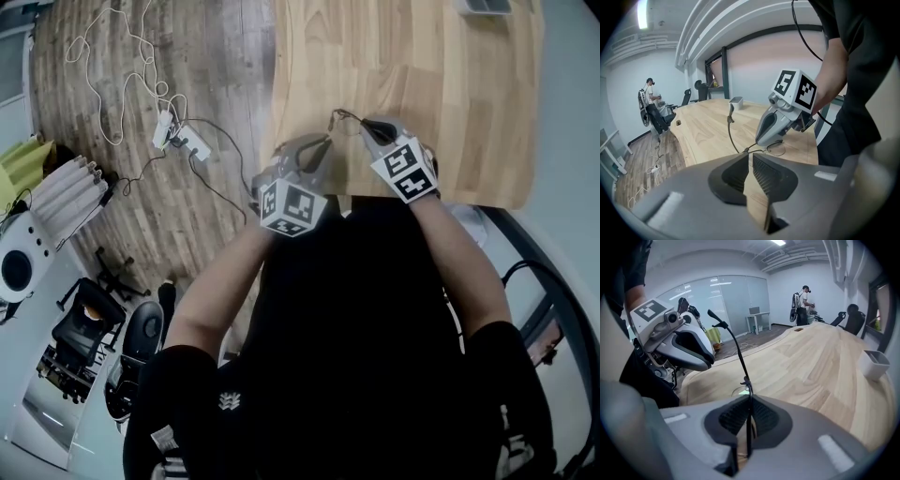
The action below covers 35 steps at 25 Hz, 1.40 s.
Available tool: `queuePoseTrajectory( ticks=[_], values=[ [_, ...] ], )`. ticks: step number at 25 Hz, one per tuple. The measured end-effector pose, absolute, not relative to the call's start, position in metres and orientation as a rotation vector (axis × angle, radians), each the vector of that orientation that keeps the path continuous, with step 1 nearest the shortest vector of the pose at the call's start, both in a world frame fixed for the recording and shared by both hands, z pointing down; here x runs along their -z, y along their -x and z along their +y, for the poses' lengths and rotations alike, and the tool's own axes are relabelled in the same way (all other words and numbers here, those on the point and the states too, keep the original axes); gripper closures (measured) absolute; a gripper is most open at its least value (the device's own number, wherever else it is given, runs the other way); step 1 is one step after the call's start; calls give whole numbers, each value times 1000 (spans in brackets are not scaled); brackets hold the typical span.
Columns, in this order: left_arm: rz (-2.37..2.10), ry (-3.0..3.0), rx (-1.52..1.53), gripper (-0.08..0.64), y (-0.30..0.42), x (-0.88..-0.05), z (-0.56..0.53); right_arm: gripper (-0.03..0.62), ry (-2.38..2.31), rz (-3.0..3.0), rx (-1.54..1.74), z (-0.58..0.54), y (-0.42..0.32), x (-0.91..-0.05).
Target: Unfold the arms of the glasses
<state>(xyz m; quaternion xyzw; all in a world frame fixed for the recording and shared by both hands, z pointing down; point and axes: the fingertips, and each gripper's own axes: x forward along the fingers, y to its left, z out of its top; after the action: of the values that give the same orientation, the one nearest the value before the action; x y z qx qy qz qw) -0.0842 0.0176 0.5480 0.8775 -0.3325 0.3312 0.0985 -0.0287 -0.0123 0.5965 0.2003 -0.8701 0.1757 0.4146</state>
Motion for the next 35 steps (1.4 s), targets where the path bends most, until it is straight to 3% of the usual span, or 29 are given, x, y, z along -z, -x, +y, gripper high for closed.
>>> queuePoseTrajectory(
  ticks=[35],
  values=[
    [-833, -2565, -749, 458, 5, -538, 7, 578, -460, -2502, -310, 22, -23, -546]
  ],
)
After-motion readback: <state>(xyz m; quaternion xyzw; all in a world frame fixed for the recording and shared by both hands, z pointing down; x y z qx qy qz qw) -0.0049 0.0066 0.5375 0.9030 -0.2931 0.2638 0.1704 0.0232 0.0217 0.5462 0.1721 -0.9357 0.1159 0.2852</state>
